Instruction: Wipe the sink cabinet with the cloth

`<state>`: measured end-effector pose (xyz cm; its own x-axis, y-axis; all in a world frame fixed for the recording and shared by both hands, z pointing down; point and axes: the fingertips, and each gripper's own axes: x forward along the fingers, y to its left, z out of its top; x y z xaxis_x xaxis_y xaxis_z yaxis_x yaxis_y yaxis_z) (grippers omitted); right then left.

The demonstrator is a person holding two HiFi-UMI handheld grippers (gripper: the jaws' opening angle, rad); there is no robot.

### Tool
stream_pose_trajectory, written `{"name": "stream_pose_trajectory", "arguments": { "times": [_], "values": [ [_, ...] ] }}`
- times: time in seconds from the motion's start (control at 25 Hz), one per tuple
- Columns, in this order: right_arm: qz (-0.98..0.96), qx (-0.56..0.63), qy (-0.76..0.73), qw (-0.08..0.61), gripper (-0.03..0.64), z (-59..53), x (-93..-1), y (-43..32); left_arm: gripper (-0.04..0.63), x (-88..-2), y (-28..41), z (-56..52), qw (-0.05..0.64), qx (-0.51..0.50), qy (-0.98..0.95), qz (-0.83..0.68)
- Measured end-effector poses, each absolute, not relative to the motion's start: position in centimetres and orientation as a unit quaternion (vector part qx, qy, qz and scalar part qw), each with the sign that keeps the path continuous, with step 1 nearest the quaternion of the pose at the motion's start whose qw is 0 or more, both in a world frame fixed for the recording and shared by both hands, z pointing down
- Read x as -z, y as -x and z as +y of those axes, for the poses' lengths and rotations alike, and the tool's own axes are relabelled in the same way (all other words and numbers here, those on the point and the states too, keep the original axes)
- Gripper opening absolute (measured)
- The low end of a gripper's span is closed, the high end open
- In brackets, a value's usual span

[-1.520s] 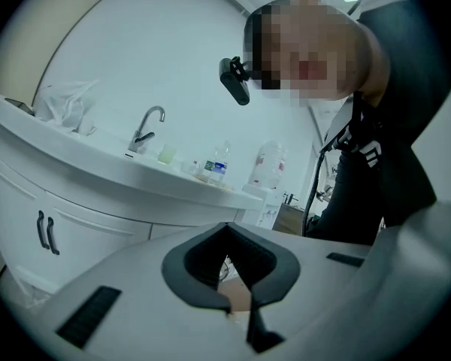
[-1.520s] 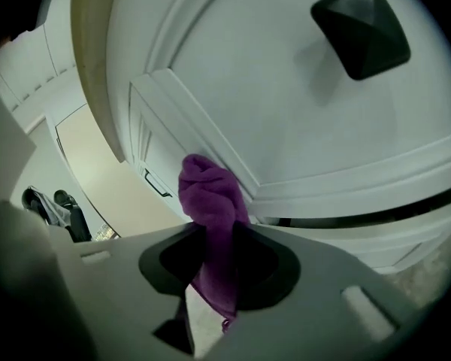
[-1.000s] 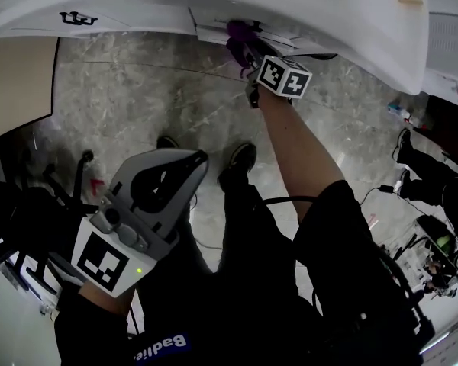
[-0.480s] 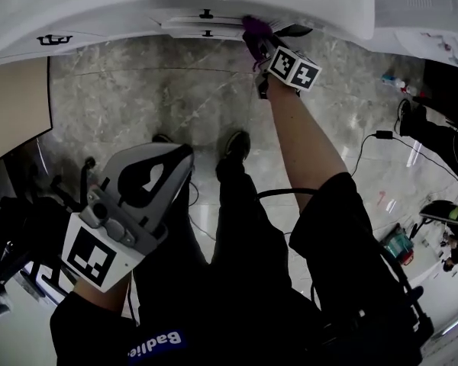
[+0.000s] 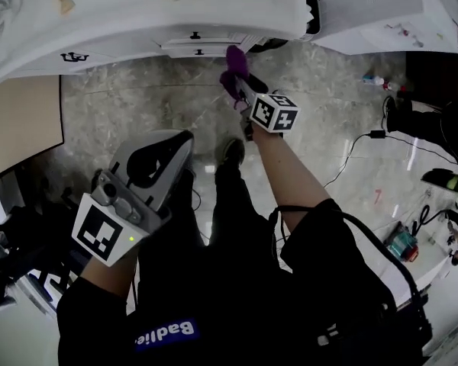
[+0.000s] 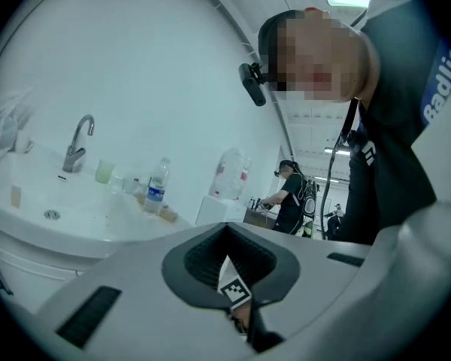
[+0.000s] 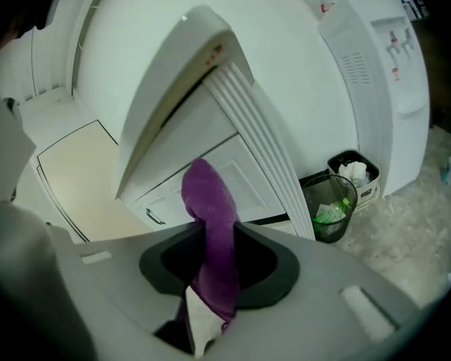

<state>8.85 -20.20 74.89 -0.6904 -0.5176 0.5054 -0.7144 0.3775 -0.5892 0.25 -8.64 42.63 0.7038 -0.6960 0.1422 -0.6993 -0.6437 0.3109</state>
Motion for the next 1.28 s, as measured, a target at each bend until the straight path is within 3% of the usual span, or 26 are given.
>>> {"name": "stream_pose_trajectory", "arguments": {
  "times": [0.24,0.4,0.64,1.28],
  "values": [
    [-0.838,-0.390,-0.370,0.098,0.100,-17.3,-61.7,-9.4,0.002,-34.6,1.1,-8.3,0.151,0.028,-0.902,-0.403],
    [-0.862,-0.368,-0.335,0.099,0.100,-12.8,-52.1,-6.3,0.002,-30.8,2.4,-5.4,0.168,0.019,-0.904,-0.392],
    [-0.907,-0.290,-0.285,0.106,0.100,-8.2,-39.7,-3.7,0.002,-24.2,2.9,-2.0,0.131,0.020,-0.917,-0.376],
    [-0.940,-0.208,-0.270,-0.004,0.101,-3.6,-21.8,-2.5,0.001,-16.9,3.2,0.7,0.122,0.042,-0.925,-0.357]
  ]
}}
